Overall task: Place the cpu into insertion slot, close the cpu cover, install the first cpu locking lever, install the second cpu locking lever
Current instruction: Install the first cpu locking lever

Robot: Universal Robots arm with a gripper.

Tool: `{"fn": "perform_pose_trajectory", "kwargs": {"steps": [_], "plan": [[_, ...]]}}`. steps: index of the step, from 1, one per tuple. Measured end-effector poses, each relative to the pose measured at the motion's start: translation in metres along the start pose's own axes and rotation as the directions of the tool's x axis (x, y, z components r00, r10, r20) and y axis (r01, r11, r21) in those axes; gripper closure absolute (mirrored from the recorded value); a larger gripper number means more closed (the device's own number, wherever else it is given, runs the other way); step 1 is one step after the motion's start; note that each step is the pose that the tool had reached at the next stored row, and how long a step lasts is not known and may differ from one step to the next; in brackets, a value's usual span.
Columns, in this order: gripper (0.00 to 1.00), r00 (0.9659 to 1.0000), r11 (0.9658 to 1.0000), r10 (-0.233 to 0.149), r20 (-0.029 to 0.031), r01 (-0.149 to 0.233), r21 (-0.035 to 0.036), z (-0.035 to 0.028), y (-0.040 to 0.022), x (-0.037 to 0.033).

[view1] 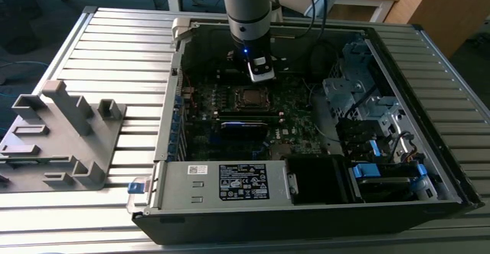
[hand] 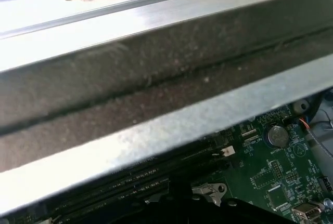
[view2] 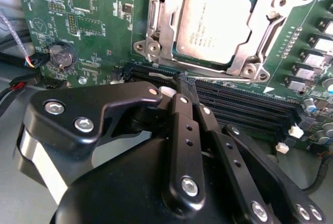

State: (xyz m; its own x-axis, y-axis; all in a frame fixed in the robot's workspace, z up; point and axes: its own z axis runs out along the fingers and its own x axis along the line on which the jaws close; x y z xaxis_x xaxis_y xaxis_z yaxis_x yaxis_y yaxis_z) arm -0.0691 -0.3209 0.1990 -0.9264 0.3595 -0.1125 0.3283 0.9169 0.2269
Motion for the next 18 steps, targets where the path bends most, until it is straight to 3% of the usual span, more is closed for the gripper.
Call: {"fn": "perform_pose_trajectory", "kwargs": {"steps": [14, 18], "plan": [[0.89, 1.0, 1.0, 0.007, 0.0024, -0.007, 0.0012, -0.0038, 0.0008, -0.0003], [0.89, 0.9999, 1.0, 0.007, 0.0157, -0.006, -0.0033, -0.0031, 0.0006, 0.0]]}}
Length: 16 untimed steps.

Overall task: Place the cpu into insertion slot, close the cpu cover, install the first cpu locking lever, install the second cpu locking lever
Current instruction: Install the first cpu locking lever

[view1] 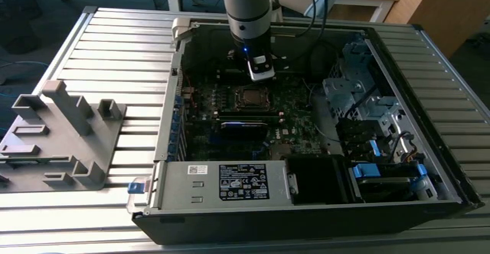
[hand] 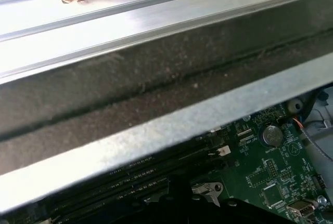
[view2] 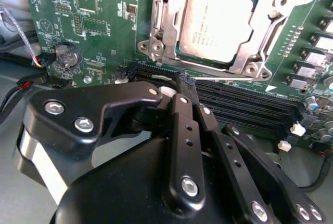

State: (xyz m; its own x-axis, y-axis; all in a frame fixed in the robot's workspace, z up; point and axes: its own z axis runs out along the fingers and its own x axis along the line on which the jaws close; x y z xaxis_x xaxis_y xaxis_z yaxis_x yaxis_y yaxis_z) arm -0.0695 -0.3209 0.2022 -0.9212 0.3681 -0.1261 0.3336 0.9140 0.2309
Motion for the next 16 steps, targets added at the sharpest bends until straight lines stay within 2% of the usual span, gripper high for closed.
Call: {"fn": "perform_pose_trajectory", "kwargs": {"steps": [6, 9, 10, 14, 16], "plan": [[0.89, 1.0, 1.0, 0.009, 0.0023, -0.009, -0.0031, 0.0, -0.0004, 0.0008], [0.89, 0.9998, 0.9997, 0.021, -0.0001, -0.021, -0.0143, -0.0001, -0.0008, 0.002], [0.89, 0.9997, 0.9996, 0.023, -0.0003, -0.023, -0.0159, -0.0001, -0.0009, 0.0021], [0.89, 0.9996, 0.9995, 0.028, 0.0008, -0.028, -0.0163, 0.0, -0.0009, 0.0023], [0.89, 0.9996, 0.9994, 0.028, 0.0039, -0.028, -0.0178, 0.0004, -0.001, 0.0024]]}}
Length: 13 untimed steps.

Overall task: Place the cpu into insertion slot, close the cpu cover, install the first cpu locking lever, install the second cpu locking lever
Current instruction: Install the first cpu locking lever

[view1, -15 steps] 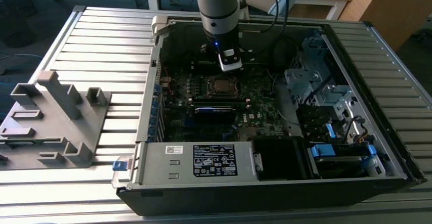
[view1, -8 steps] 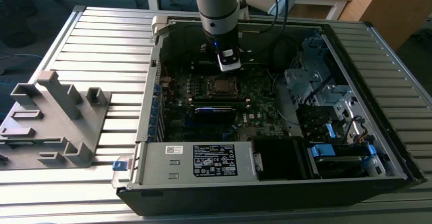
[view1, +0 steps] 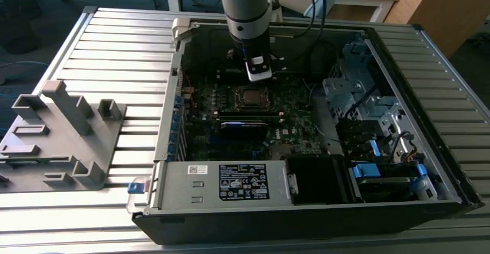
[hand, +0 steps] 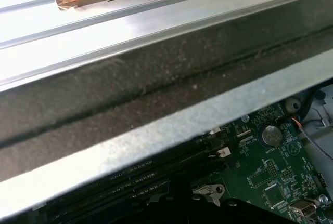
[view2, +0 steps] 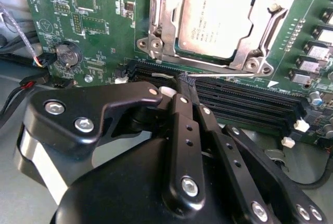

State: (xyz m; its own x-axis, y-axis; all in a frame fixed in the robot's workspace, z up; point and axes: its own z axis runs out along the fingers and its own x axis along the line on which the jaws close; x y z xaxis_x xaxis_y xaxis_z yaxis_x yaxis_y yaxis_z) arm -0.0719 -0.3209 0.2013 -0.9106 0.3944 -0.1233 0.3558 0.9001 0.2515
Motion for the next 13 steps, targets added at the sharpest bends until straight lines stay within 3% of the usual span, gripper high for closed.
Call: {"fn": "perform_pose_trajectory", "kwargs": {"steps": [3, 13], "plan": [[0.89, 1.0, 1.0, -0.002, 0.0066, 0.002, -0.0009, 0.0004, -0.0002, 0.0], [0.89, 1.0, 1.0, -0.002, 0.0071, 0.002, -0.0012, 0.0004, -0.0024, -0.0009]]}}
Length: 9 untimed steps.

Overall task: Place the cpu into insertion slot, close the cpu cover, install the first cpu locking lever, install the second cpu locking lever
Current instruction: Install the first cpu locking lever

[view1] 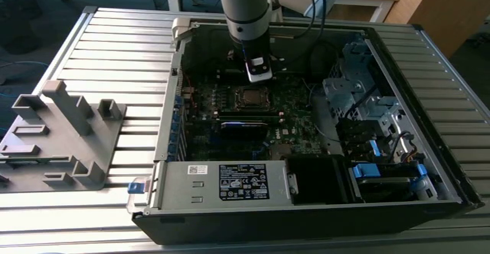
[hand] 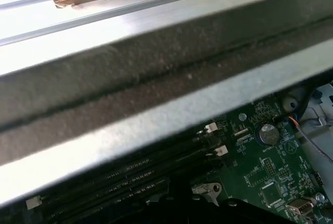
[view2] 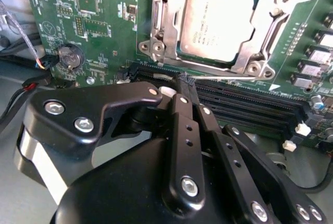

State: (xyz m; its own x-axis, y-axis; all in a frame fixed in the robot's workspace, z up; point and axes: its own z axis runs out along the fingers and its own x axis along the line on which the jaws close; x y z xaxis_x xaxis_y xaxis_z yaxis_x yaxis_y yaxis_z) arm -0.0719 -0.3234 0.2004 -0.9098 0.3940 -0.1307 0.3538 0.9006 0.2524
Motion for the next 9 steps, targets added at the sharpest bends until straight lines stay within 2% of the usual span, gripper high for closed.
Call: {"fn": "perform_pose_trajectory", "kwargs": {"steps": [9], "plan": [[0.89, 1.0, 1.0, 0.0, 0.0005, 0.0, 0.0007, 0.0011, -0.0038, -0.0012]]}}
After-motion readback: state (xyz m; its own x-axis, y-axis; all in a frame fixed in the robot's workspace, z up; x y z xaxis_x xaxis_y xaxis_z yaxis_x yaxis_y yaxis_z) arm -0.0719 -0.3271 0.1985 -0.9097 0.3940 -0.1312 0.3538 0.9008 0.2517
